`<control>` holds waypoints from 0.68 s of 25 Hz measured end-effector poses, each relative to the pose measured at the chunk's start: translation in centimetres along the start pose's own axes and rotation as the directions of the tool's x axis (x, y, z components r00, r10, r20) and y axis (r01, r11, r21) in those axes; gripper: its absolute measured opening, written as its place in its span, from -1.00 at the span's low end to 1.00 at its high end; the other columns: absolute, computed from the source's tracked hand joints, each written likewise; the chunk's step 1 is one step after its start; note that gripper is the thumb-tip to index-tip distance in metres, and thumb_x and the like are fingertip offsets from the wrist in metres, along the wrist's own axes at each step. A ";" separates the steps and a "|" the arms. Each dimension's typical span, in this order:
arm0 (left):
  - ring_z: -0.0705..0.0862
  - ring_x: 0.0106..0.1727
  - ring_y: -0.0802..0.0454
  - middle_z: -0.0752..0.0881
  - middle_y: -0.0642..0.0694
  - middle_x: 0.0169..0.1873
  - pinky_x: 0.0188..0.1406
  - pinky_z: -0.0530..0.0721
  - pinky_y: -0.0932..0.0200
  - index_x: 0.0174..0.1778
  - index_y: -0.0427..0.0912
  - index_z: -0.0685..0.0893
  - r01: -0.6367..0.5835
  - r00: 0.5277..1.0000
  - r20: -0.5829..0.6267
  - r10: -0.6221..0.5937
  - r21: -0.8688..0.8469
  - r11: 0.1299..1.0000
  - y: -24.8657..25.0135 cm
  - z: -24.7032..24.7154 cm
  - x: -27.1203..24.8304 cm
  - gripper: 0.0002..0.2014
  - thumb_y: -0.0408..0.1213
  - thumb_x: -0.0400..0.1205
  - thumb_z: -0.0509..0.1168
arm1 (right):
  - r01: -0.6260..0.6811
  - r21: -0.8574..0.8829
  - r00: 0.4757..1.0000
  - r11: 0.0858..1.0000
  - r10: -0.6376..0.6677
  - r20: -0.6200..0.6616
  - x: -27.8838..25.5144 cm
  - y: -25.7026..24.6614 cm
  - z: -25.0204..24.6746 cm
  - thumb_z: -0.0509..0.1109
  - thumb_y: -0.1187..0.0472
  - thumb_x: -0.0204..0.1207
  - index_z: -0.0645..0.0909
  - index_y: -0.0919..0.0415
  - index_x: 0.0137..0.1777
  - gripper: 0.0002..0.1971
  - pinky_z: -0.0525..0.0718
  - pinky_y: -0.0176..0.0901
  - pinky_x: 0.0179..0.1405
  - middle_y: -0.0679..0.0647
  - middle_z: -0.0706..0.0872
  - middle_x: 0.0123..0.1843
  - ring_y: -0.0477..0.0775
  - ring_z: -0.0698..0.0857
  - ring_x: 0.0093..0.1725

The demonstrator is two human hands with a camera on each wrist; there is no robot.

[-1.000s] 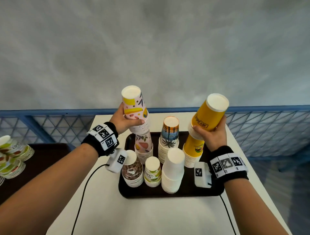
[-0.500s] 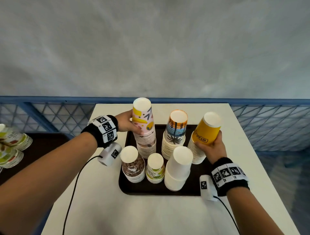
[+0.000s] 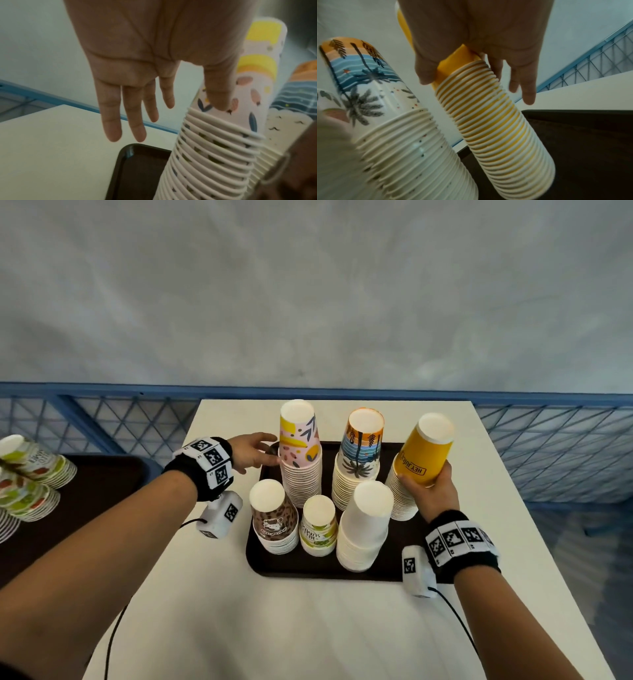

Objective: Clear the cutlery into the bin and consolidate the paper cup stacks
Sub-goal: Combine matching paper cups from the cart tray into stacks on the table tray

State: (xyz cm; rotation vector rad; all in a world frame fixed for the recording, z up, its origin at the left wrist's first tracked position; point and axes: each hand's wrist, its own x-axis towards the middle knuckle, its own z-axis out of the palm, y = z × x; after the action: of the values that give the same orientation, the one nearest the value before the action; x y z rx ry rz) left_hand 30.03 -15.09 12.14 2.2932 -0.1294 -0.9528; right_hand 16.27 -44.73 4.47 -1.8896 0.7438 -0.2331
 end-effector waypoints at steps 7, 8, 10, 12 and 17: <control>0.56 0.09 -0.12 0.53 -0.12 0.36 0.12 0.53 -0.03 0.47 -0.06 0.35 0.166 0.974 -0.144 -0.175 -0.068 0.984 -8.0 1.4 -5.8 -0.47 -0.18 0.58 0.32 | -0.080 -0.208 0.995 0.975 0.091 0.046 -5.6 5.5 -1.1 0.40 0.22 0.47 0.45 0.22 0.37 -0.54 0.48 0.02 0.34 0.26 0.64 0.29 0.25 0.59 0.29; 0.56 0.08 -0.11 0.54 -0.10 0.30 0.09 0.53 0.00 0.46 -0.06 0.36 0.185 0.973 -0.124 -0.192 -0.072 0.980 -9.0 2.3 -6.8 -0.48 -0.19 0.58 0.32 | -0.085 -0.212 0.993 0.974 0.100 0.061 -6.7 5.6 -1.1 0.38 0.25 0.48 0.52 0.25 0.30 -0.62 0.49 -0.02 0.30 0.25 0.70 0.18 0.25 0.62 0.22; 0.55 0.03 -0.08 0.54 -0.05 0.17 -0.01 0.52 0.09 0.44 -0.06 0.38 0.197 0.976 -0.081 -0.203 -0.080 0.977 -10.2 4.2 -8.3 -0.50 -0.21 0.58 0.32 | -0.064 -0.216 0.988 0.974 0.093 0.127 -8.4 5.7 -0.7 0.38 0.29 0.47 0.58 0.30 0.19 -0.71 0.51 -0.07 0.20 0.20 0.70 -0.05 0.23 0.65 0.10; 0.54 -0.10 0.00 0.54 -0.03 0.11 -0.21 0.50 0.23 0.43 -0.09 0.42 0.178 0.981 -0.054 -0.185 -0.106 0.978 -11.6 5.9 -9.7 -0.52 -0.26 0.57 0.33 | 0.002 -0.250 0.966 0.968 0.063 0.251 -10.5 5.5 0.8 0.39 0.31 0.46 0.61 0.28 0.10 -0.78 0.51 -0.10 0.12 0.15 0.68 -0.14 0.21 0.66 0.03; 0.57 -0.06 0.10 0.56 -0.10 0.15 -0.14 0.52 0.44 0.39 -0.13 0.47 0.117 0.991 -0.057 -0.125 -0.123 0.985 -18.0 7.5 -12.8 -0.54 -0.25 0.56 0.35 | 0.214 -0.233 0.844 0.949 -0.060 0.532 -16.0 1.8 8.9 0.40 0.37 0.43 0.62 0.19 -0.08 -0.88 0.41 -0.45 -0.20 0.14 0.67 -0.17 0.10 0.61 -0.10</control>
State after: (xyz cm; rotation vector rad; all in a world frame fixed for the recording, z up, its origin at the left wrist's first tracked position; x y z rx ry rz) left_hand 12.98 -0.79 5.16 2.2386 0.0935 -0.9199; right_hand 7.19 -28.96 1.77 -2.1479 0.2742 0.3130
